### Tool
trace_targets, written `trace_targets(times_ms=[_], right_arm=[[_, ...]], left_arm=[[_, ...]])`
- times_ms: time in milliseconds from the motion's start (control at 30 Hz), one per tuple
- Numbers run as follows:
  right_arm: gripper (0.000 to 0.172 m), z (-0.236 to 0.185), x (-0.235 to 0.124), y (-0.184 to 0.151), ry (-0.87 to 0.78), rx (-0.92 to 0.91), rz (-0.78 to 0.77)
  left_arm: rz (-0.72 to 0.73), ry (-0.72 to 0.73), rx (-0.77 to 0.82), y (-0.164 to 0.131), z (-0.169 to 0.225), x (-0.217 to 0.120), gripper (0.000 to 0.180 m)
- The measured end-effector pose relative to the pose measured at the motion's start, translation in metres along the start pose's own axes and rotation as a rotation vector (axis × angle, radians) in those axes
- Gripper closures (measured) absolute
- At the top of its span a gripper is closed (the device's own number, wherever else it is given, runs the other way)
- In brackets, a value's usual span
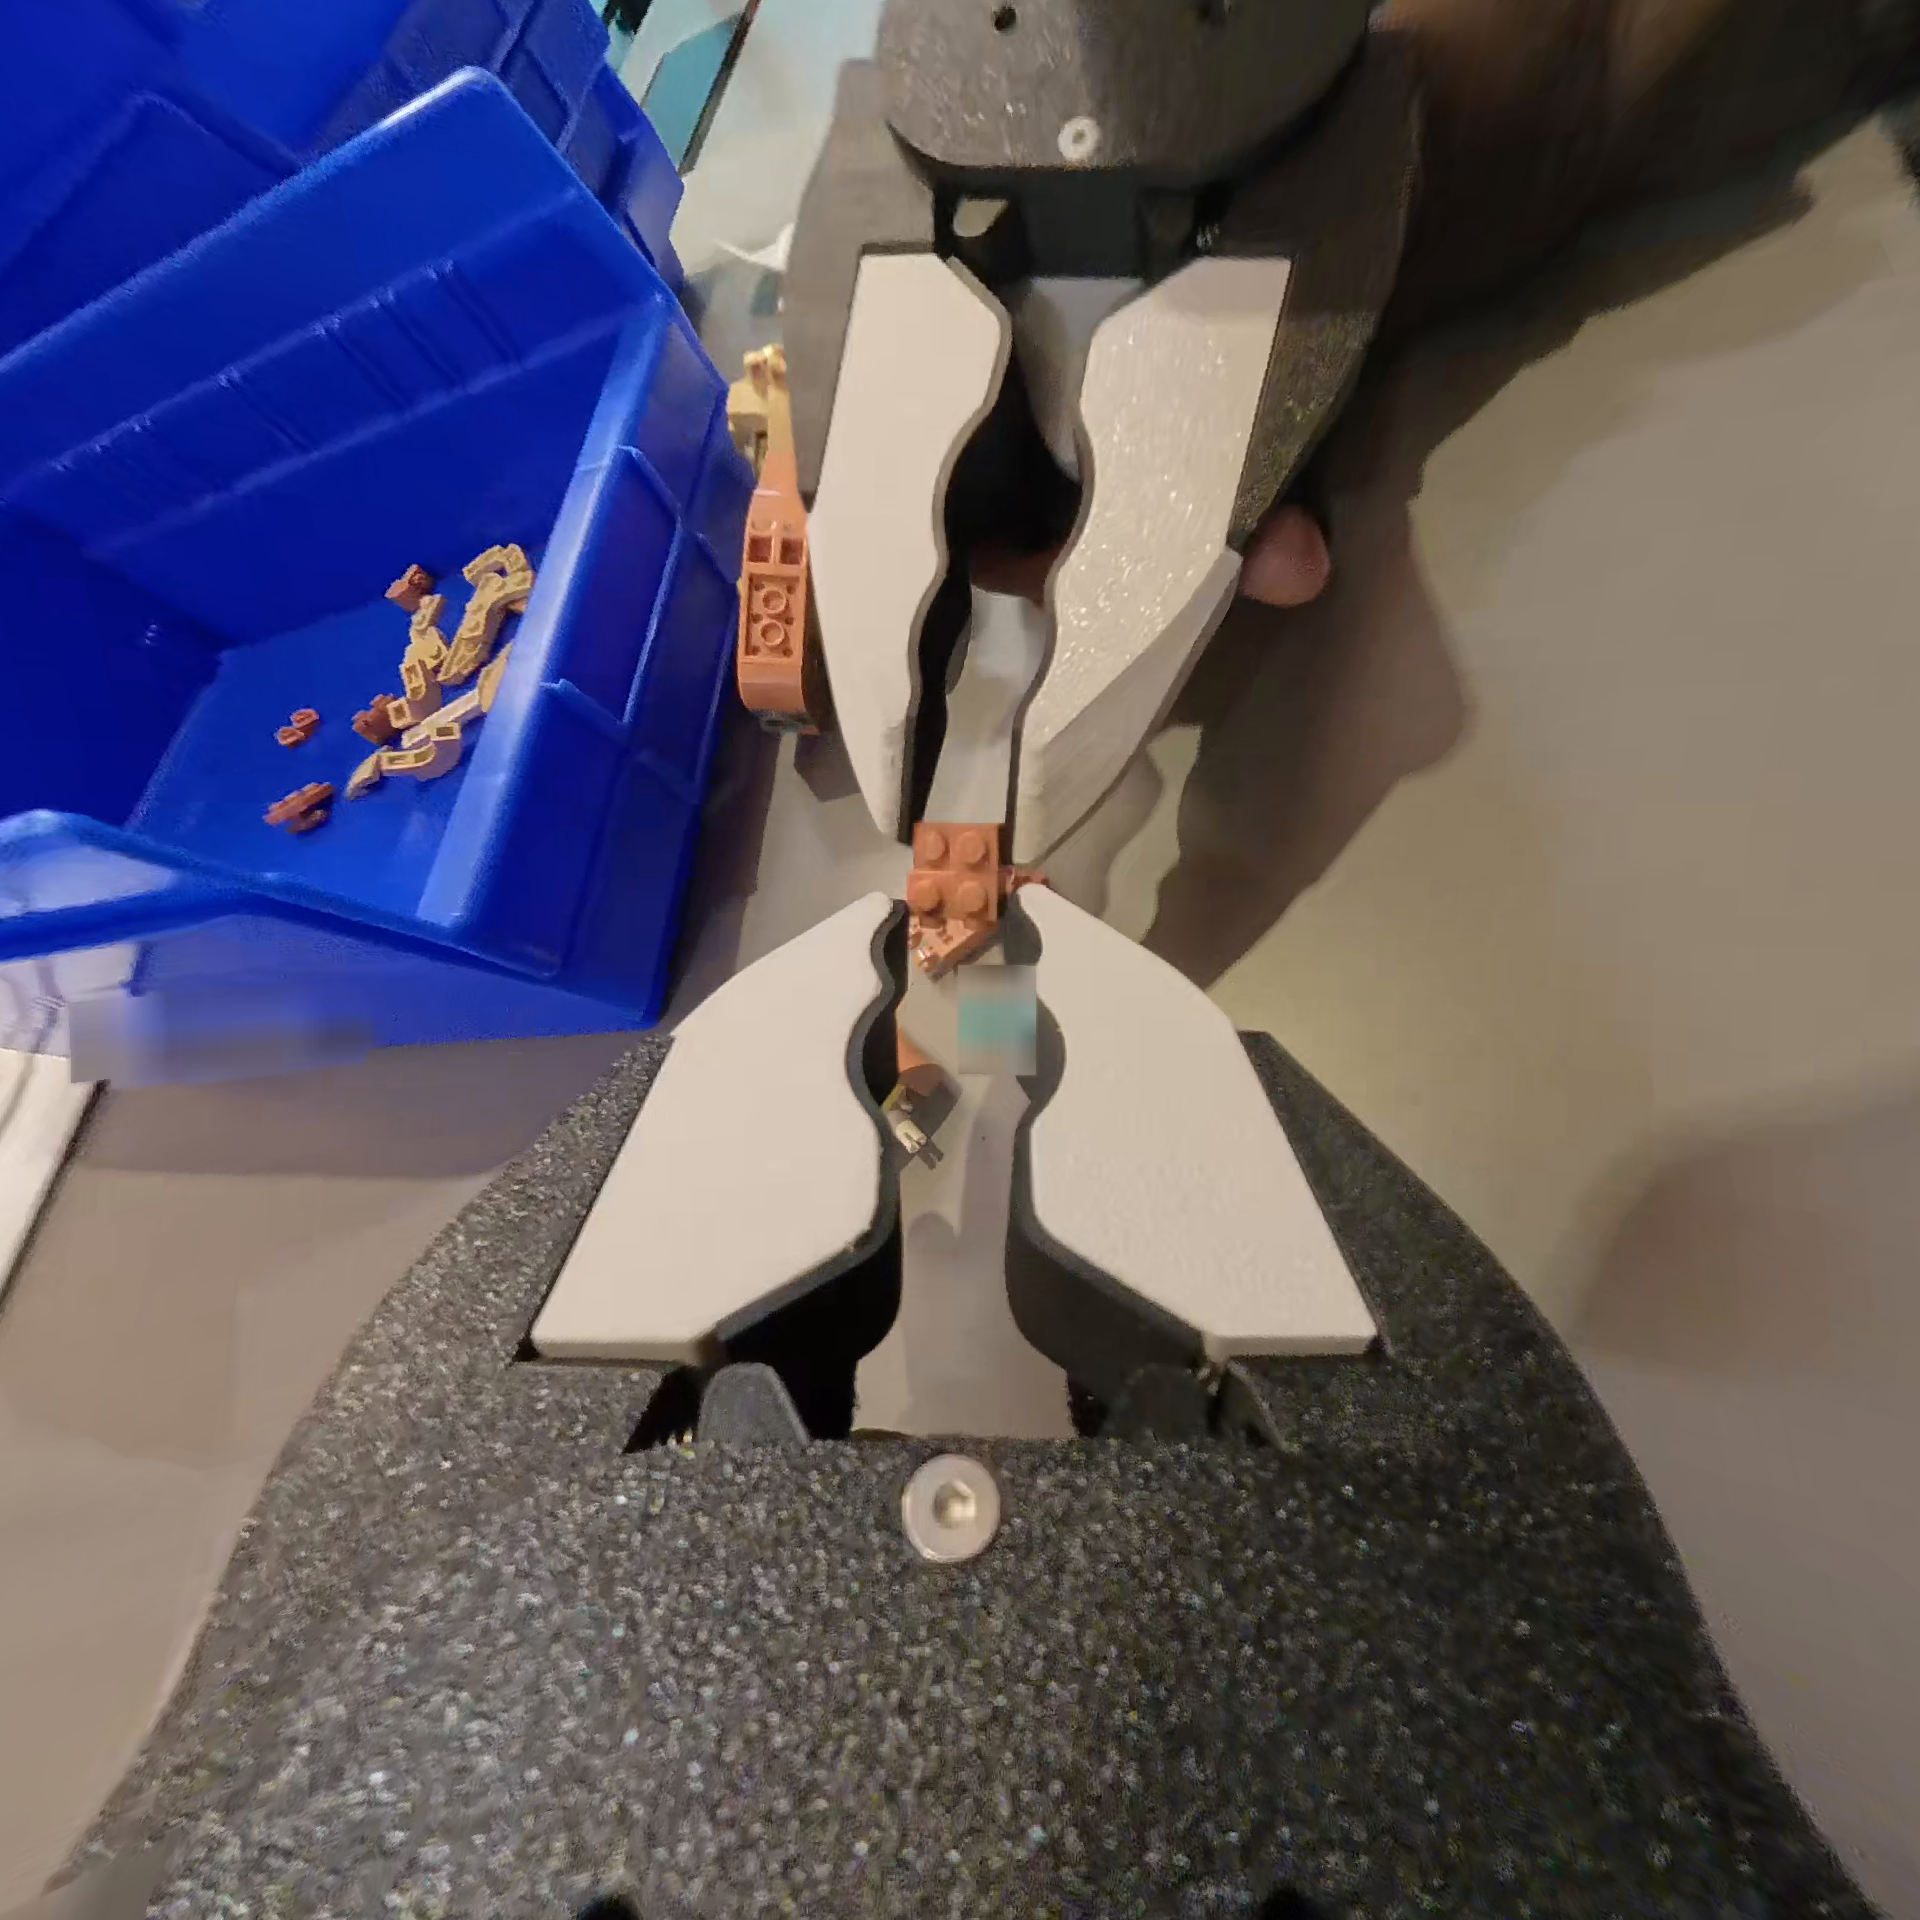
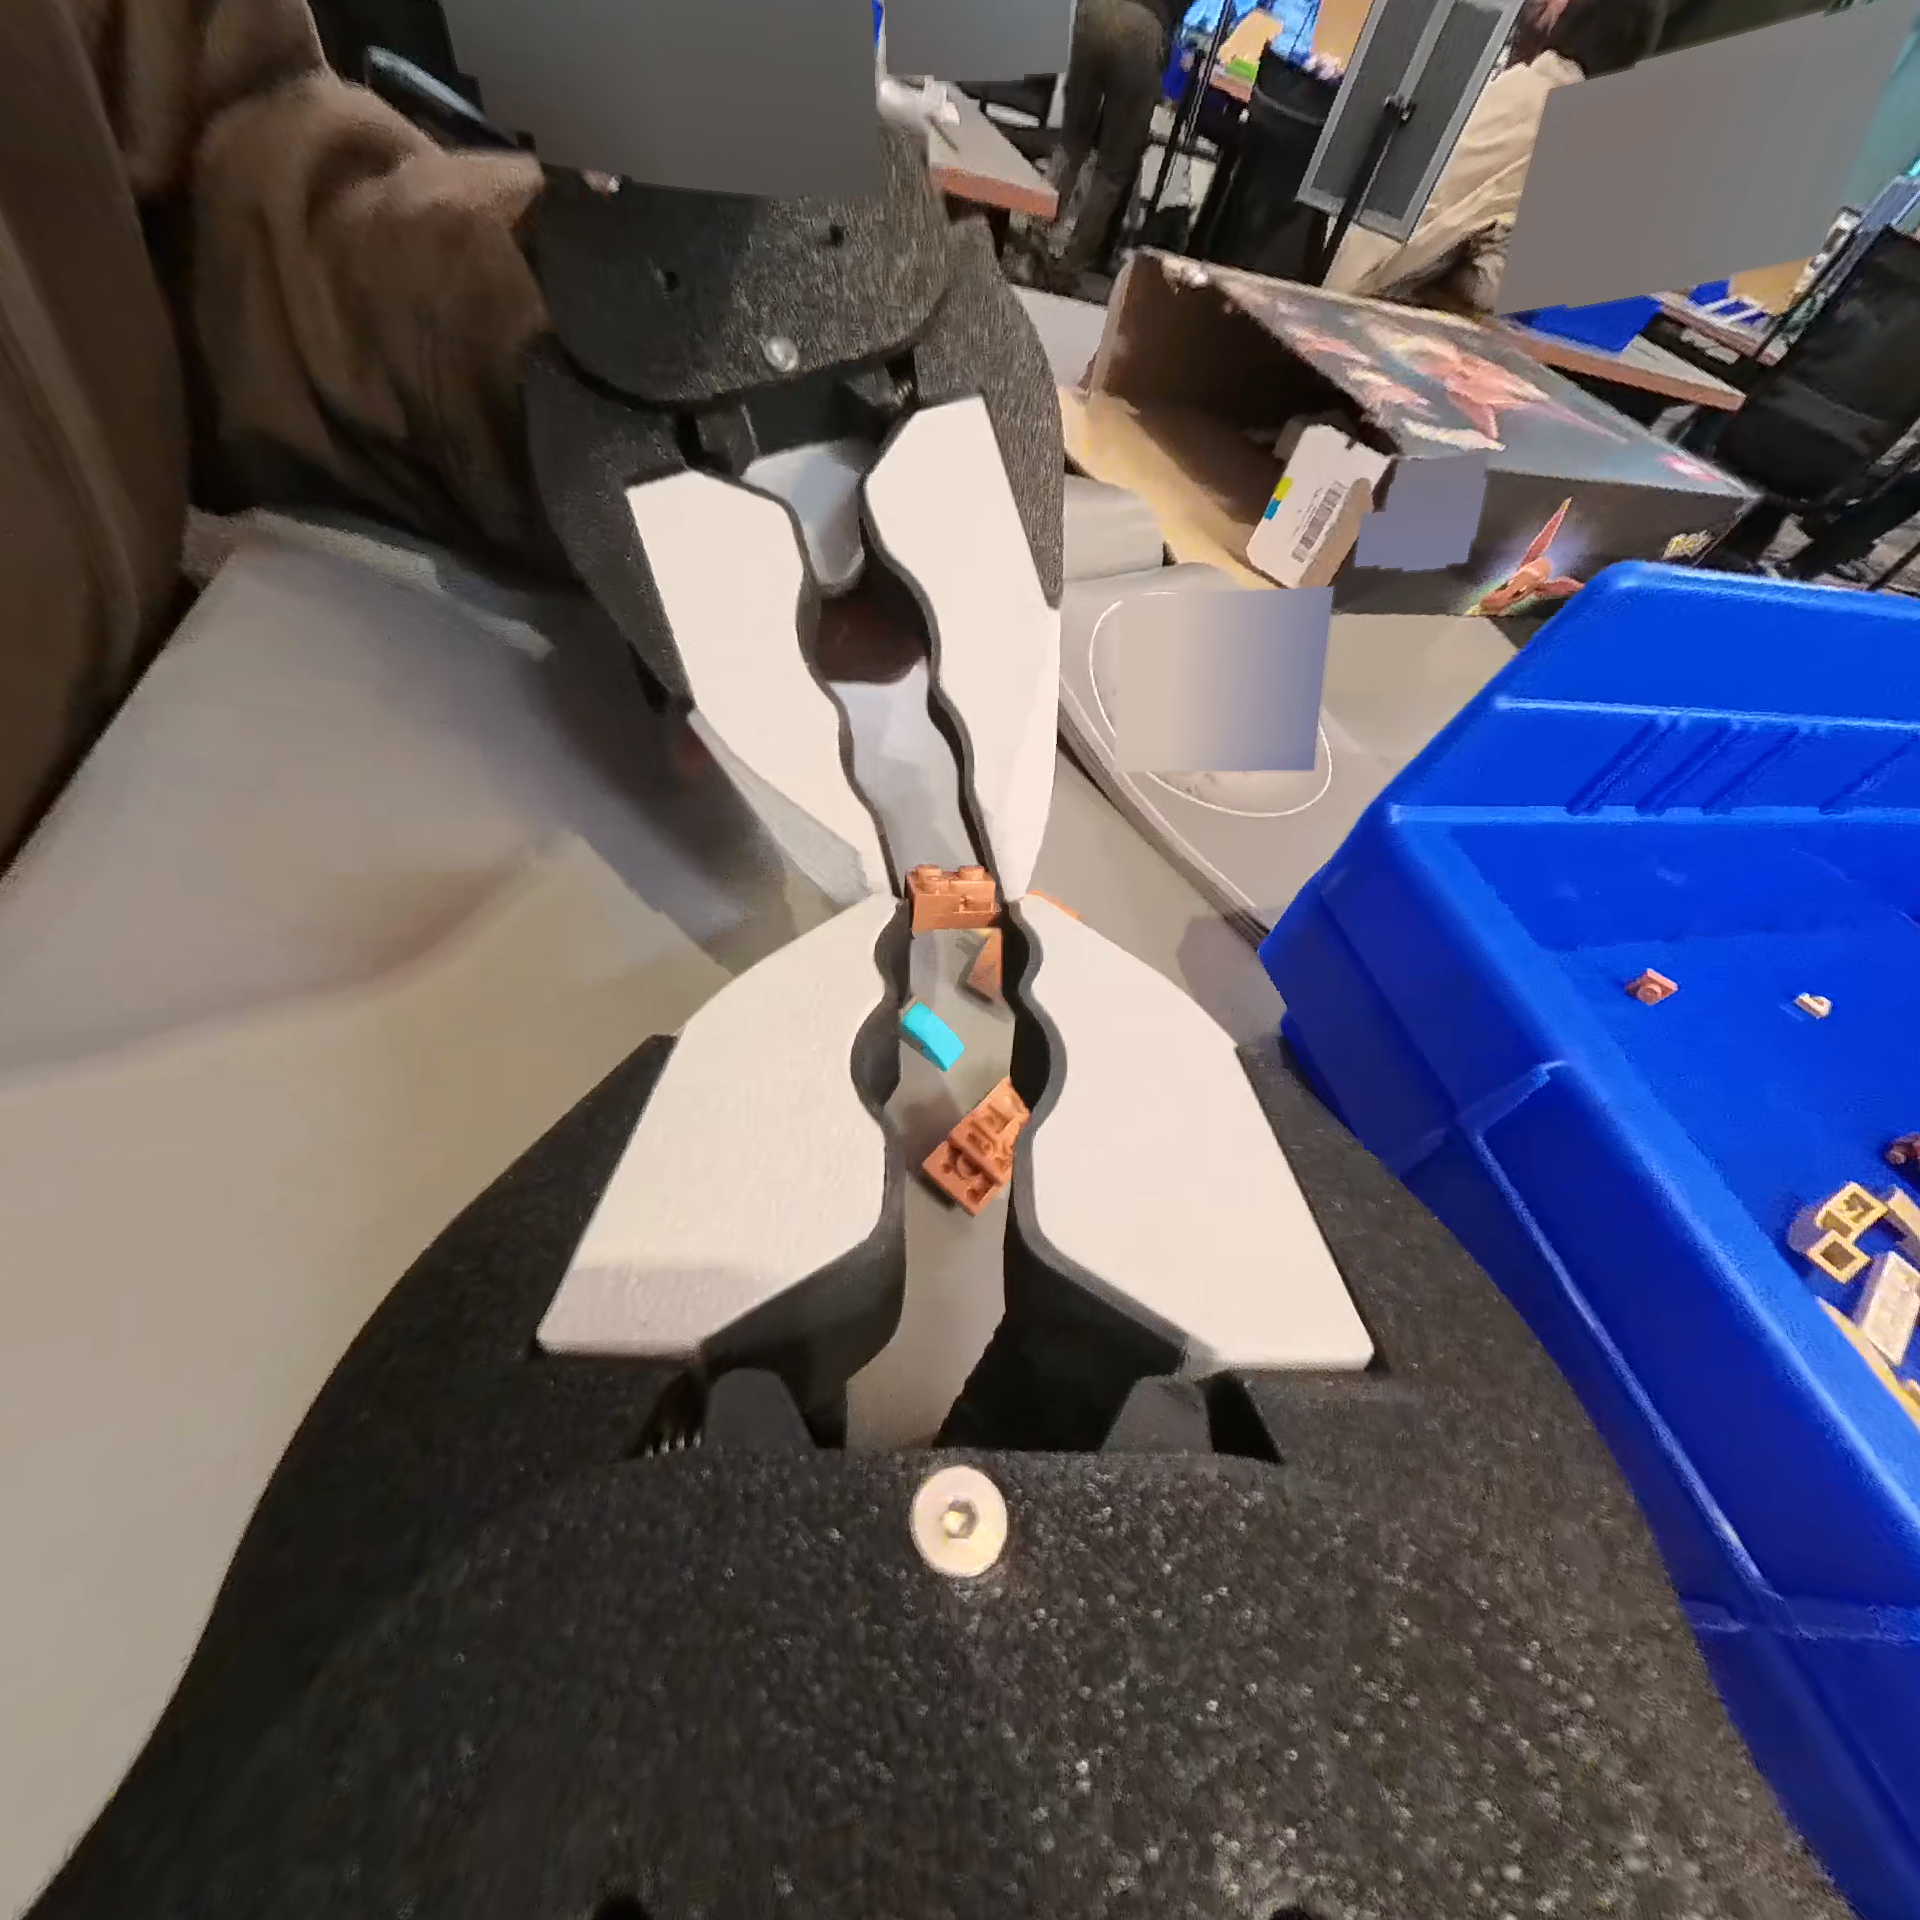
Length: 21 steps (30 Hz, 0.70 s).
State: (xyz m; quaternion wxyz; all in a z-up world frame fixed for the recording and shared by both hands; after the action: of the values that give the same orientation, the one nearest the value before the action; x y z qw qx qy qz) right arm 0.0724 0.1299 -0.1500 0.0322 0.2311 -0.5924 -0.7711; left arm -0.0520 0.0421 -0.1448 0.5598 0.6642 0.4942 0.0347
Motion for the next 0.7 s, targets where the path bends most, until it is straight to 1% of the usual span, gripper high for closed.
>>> trace_targets(times_ms=[100, 233, 333, 533, 700], right_arm=[[0.155, 0.004, -0.005, 0.002, 0.010, 0.049, 0.069], [0.155, 0.007, -0.010, 0.006, 0.049, 0.131, 0.180], [0.155, 0.008, -0.011, 0.007, 0.060, 0.173, 0.224], [0.155, 0.006, -0.011, 0.009, 0.079, 0.183, 0.261], [0.155, 0.007, -0.011, 0.008, 0.084, 0.202, 0.259]], left_arm=[[0.075, -0.052, -0.121, -0.002, -0.008, -0.004, 0.162], [0.198, -0.135, -0.275, -0.004, -0.015, -0.007, 0.156], [0.286, -0.200, -0.351, -0.003, -0.015, -0.007, 0.155], [0.396, -0.261, -0.429, -0.002, -0.015, -0.008, 0.161], [0.407, -0.232, -0.412, -0.003, -0.015, -0.007, 0.164]])
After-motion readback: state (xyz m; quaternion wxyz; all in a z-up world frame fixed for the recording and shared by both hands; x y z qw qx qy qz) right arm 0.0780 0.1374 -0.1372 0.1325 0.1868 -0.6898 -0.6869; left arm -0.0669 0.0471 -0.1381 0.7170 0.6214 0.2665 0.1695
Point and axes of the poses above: each gripper's, where its closed fingertips meet, x out along the fingers, y out of its top, z = x × y across the jaws, the point moved 9 cm from there along -x, back along the fingers, and after that the axes turned 2 degrees about x, right-handed, at the moved point
